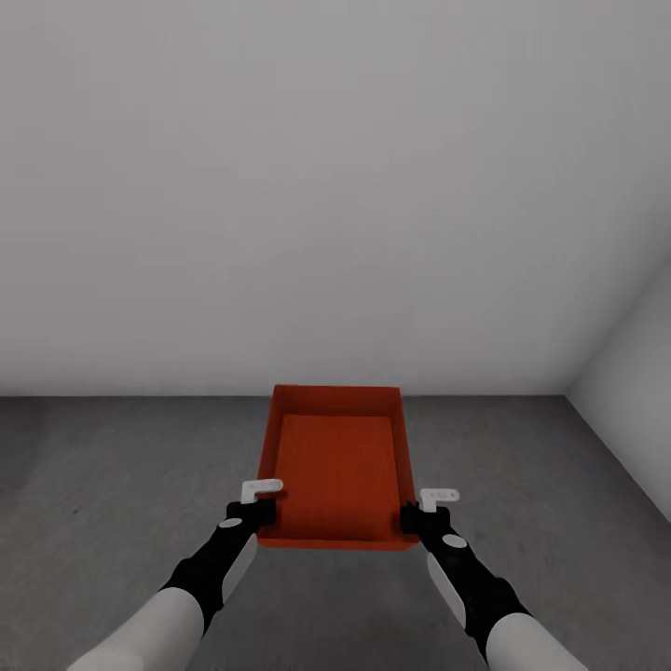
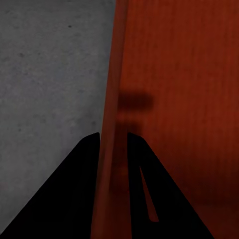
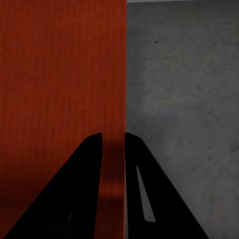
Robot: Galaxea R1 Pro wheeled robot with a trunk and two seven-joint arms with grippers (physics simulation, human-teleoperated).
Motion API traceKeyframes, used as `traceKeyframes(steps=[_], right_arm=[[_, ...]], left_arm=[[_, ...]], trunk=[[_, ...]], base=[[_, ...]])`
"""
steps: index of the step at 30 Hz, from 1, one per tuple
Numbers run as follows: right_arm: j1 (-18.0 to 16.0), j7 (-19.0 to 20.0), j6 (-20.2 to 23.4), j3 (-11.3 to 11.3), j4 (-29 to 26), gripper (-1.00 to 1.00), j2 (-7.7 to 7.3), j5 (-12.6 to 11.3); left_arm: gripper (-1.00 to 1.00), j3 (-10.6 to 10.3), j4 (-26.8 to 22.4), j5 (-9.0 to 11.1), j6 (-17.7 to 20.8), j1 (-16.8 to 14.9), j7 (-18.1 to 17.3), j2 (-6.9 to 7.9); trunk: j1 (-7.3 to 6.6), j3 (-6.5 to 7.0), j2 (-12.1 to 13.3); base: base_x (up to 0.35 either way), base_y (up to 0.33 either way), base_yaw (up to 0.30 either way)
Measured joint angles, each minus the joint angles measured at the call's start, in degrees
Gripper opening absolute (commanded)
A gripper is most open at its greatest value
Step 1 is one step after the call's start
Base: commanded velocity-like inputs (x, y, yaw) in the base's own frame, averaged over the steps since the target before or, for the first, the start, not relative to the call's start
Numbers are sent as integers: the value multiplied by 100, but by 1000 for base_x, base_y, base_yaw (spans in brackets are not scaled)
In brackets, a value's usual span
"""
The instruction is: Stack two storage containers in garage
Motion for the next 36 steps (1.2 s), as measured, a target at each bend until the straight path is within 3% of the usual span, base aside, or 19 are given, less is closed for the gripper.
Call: traceKeyframes(steps=[36], right_arm=[[1,-1,-3,0,3,-100,0,-1]], left_arm=[[-100,0,3,-7,0,-1,-2,0]], trunk=[[0,-332,0]], base=[[-10,0,0]])
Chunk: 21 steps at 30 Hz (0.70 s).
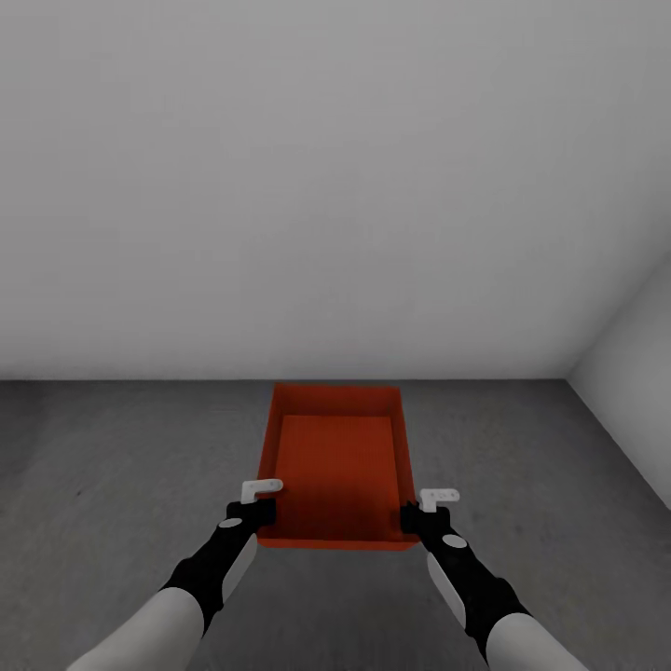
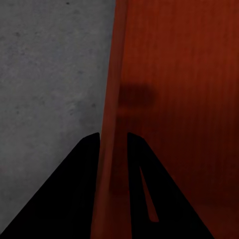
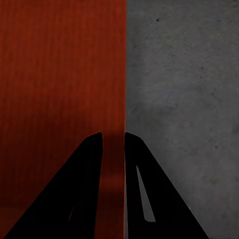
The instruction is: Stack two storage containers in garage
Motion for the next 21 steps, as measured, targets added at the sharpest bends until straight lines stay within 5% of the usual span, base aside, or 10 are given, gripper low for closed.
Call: traceKeyframes(steps=[21], right_arm=[[2,4,-4,6,9,-100,-5,-30]], left_arm=[[-100,-5,14,-1,-3,-2,-3,0]], trunk=[[0,-193,0]], base=[[0,0,0]])
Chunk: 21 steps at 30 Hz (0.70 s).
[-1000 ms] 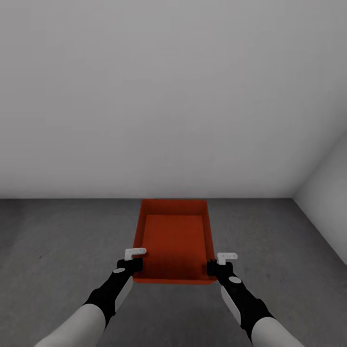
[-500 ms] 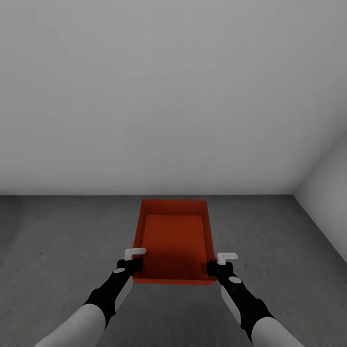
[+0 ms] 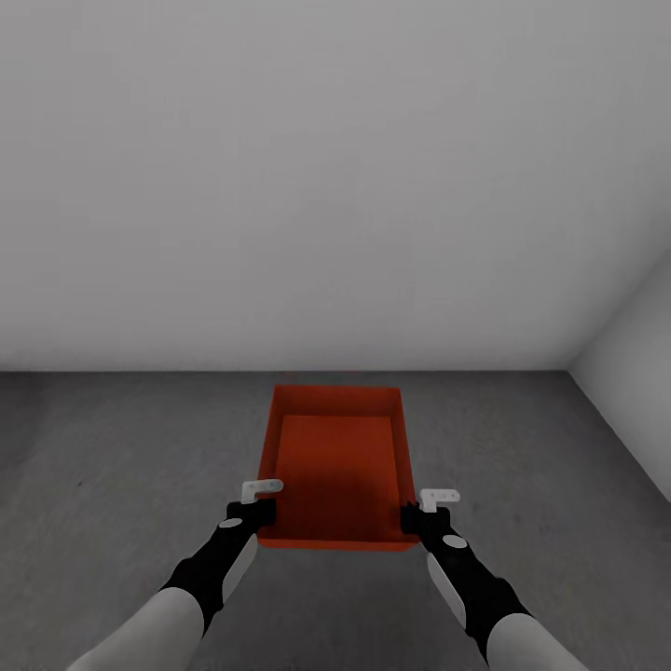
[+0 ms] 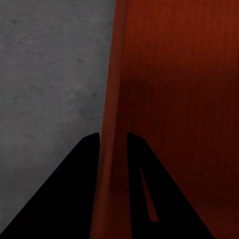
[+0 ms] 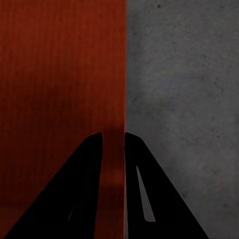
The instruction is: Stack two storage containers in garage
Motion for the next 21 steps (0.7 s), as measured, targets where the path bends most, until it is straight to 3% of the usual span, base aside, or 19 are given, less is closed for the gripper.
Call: traceKeyframes(steps=[21], right_arm=[[-1,8,-97,3,82,-100,3,-40]], left_arm=[[-100,0,-1,-61,2,-2,2,-2]], trunk=[[0,-69,0]], base=[[0,0,0]])
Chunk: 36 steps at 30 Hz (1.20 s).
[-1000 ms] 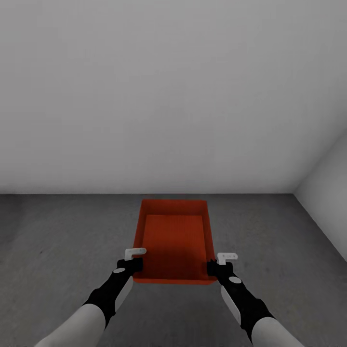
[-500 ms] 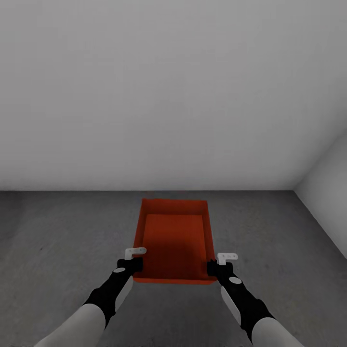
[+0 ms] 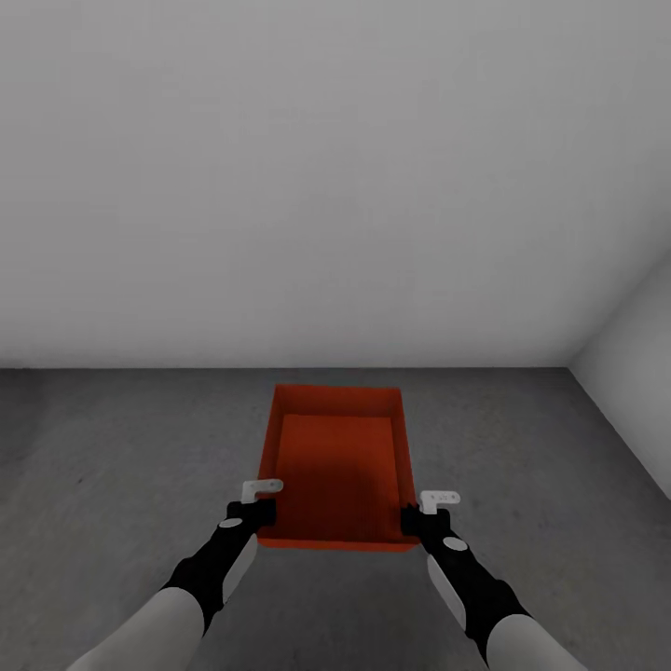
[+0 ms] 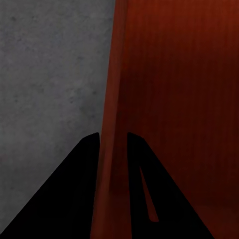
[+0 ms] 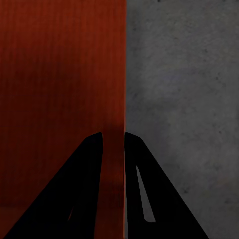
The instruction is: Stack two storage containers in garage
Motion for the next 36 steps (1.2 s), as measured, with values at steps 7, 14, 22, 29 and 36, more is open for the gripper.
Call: traceKeyframes(steps=[7,14,22,29,36], right_arm=[[1,-1,10,2,6,-100,0,2],[1,-3,20,3,4,-100,0,2],[0,13,22,-10,3,-100,-2,15],[1,18,14,-22,0,-100,1,28],[0,21,-9,-28,1,-100,4,32]], left_arm=[[-100,2,16,5,0,0,-2,1],[-100,12,21,-6,4,-1,-5,-2],[-100,18,13,-13,10,0,-14,-2],[-100,16,2,-12,12,1,-15,0],[-100,13,-21,-19,13,2,-14,0]], trunk=[[0,0,0],[0,0,0],[109,-89,-199],[263,-215,-480],[417,-341,-761]], base=[[0,0,0],[0,0,0],[0,0,0],[0,0,0],[0,0,0]])
